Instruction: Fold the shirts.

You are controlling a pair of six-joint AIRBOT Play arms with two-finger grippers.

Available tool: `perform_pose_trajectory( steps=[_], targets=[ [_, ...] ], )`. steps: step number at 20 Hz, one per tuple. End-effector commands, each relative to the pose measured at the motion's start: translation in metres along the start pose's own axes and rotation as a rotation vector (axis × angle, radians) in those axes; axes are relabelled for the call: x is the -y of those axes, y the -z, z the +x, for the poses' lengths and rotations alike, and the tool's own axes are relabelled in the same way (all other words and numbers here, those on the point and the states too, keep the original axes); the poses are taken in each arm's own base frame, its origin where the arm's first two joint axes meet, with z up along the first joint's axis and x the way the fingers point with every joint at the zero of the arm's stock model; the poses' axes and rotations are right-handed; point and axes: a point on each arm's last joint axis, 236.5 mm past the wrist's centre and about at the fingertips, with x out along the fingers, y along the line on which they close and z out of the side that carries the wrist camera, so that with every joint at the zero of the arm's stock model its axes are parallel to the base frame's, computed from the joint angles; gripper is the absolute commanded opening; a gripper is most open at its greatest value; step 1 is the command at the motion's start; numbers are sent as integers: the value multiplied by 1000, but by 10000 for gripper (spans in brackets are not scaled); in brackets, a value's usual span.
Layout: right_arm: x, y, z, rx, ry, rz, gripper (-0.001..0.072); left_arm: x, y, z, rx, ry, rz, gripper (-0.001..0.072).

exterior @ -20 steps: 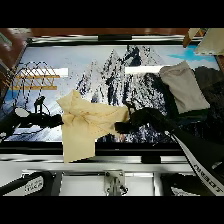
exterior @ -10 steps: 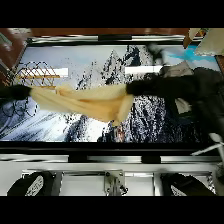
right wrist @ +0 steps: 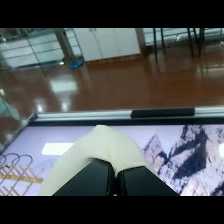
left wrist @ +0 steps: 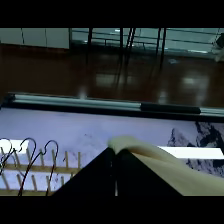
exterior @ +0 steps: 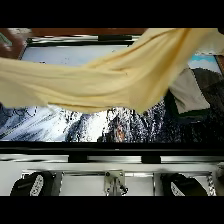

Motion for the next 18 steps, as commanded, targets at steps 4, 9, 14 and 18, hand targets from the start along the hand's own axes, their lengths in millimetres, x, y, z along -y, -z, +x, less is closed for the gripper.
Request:
perform_pose_trajectory(
  steps=[4,9,14,18],
  targets=[
    [82,150,11,-606,267,-17,72,-24,153,10,-498,-64,-99,31],
    [102,271,129,-710,213,245,72,-4,289,34,-724,30,-338,31],
    [114,346,208,-697,185,515,518,11,333,39,-755,64,-493,31],
    [140,368,140,-981,187,301,518,12,333,39,-753,65,-494,32]
  ],
)
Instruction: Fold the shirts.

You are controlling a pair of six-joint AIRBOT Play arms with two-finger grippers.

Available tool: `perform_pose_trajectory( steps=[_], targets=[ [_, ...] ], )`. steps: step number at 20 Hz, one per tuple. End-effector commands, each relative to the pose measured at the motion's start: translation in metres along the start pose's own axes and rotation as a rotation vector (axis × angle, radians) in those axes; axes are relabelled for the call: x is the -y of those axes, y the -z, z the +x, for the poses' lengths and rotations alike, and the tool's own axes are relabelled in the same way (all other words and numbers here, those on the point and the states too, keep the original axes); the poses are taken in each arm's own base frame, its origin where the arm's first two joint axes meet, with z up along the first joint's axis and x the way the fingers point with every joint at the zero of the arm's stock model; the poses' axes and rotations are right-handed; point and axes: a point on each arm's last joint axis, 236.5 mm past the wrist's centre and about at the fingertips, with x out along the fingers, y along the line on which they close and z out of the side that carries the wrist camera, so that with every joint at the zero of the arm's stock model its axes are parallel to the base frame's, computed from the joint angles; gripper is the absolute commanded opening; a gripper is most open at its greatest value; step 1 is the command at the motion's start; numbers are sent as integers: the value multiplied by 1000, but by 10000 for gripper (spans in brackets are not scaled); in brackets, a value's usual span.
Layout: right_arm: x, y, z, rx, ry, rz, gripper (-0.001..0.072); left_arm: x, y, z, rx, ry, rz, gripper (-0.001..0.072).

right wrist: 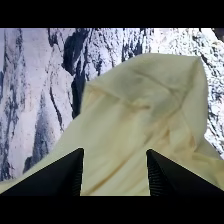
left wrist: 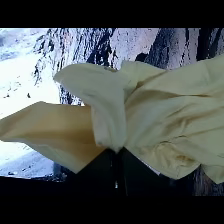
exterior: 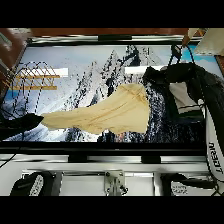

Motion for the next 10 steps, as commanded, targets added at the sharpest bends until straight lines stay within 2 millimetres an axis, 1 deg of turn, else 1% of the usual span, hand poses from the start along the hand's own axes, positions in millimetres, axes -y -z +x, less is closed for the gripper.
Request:
perform_pose_trajectory(
  steps=[1,2,3,4,5,6,7,8,10],
  targets=[
    [61,57,-24,-293,149,-122,518,0,5,5,-6,17,-27,31],
    [90,83,-45,-421,223,-135,518,1,5,5,-6,17,-27,32],
    [107,108,-60,-517,247,-118,518,1,5,5,-6,17,-27,31],
    [119,134,-67,-574,244,-63,517,1,5,5,-6,18,-27,32],
    [122,160,-66,-598,210,2,518,1,5,5,-7,18,-27,32],
    [116,186,-58,-597,146,80,520,1,5,5,-7,18,-27,31],
    [109,205,-47,-578,87,148,626,1,5,5,-7,18,-27,32],
    [101,221,-35,-557,36,213,646,1,5,5,-7,18,-27,32],
    [97,244,-16,-539,4,304,646,1,5,5,-7,21,-29,32]
  ],
)
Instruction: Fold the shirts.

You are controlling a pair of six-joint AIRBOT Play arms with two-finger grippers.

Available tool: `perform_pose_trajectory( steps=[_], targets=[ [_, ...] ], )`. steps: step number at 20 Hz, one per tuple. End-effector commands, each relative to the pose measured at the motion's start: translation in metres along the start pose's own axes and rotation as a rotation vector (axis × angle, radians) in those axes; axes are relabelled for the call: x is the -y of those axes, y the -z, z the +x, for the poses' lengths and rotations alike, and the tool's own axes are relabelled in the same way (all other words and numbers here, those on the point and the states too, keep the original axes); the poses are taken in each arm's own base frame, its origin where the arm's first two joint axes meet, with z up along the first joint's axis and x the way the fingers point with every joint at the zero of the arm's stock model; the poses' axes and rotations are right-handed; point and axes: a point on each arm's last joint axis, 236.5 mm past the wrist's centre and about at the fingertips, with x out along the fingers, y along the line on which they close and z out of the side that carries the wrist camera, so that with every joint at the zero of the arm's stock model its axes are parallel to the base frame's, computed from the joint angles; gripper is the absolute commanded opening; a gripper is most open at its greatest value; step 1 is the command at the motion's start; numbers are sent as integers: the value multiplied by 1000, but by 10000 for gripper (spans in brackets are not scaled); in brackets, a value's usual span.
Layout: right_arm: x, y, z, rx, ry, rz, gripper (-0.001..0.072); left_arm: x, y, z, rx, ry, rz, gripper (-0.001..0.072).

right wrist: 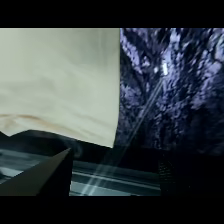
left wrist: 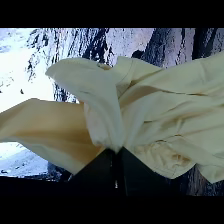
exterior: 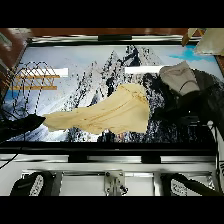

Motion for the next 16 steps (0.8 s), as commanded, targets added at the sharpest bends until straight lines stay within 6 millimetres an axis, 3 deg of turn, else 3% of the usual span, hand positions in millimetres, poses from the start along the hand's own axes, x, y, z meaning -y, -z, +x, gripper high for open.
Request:
perform_pose_trajectory(
  steps=[1,7,9,10,11,12,14,16],
  targets=[
    [-7,30,44,3,-134,152,646,2,0,0,-1,10,-6,32],
    [-22,33,78,-7,-123,141,645,4,0,0,1,16,-10,32],
    [-28,19,84,55,-121,146,638,4,0,0,1,16,-2,32],
    [-31,11,84,93,-123,161,470,4,0,0,1,16,-2,32],
    [-34,3,82,125,-127,175,223,4,0,0,1,16,-2,32],
    [-38,-2,78,139,-134,177,84,4,0,0,2,16,-1,32],
    [-57,-15,57,178,-165,97,72,6,-3,-2,10,18,37,31],
    [-93,-30,9,275,-214,-81,71,17,-22,-15,61,26,123,31]
  ],
)
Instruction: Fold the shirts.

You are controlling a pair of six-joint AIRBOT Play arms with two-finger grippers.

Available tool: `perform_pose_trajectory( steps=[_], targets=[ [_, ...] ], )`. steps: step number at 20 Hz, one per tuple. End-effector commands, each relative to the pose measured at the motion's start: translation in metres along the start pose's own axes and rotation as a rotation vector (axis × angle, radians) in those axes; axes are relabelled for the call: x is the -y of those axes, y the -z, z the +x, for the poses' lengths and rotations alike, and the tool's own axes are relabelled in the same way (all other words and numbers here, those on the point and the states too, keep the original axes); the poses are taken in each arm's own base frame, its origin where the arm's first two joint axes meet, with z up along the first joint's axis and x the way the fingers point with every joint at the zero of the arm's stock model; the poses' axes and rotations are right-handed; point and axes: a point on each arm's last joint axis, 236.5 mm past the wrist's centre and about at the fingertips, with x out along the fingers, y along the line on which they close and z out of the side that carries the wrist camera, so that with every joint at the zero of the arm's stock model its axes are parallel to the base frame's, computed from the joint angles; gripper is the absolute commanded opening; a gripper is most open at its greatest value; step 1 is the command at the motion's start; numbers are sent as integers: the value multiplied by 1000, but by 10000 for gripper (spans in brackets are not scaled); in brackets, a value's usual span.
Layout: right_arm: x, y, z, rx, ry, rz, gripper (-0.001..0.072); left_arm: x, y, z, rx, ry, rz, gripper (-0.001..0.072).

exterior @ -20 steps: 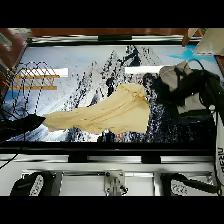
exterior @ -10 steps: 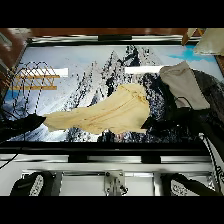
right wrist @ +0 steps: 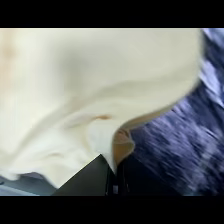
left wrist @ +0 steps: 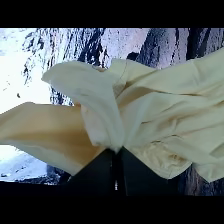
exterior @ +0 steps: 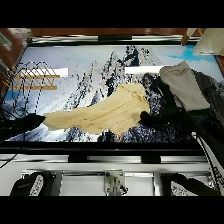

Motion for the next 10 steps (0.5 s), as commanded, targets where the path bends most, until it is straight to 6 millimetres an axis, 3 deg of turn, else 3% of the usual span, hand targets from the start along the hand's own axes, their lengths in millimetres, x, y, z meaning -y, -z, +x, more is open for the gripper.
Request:
perform_pose_trajectory(
  steps=[1,2,4,6,7,8,9,10],
  targets=[
    [-70,-33,-64,154,-100,-265,71,21,-36,-24,96,13,158,30],
    [-102,-46,-104,258,-134,-379,71,38,-63,-46,173,18,246,30],
    [-176,-68,-224,572,-201,-586,71,94,-130,-123,420,34,402,31],
    [-242,-59,-381,994,-257,-746,71,167,-188,-245,785,61,527,31],
    [-265,-35,-463,1220,-277,-810,71,203,-201,-316,987,80,581,31],
    [-280,-3,-532,1401,-316,-841,71,232,-201,-377,1151,101,623,31],
    [-287,30,-580,1518,-359,-854,71,257,-191,-431,1288,122,664,31],
    [-290,62,-615,1596,-393,-866,72,276,-176,-470,1377,141,701,31]
  ],
)
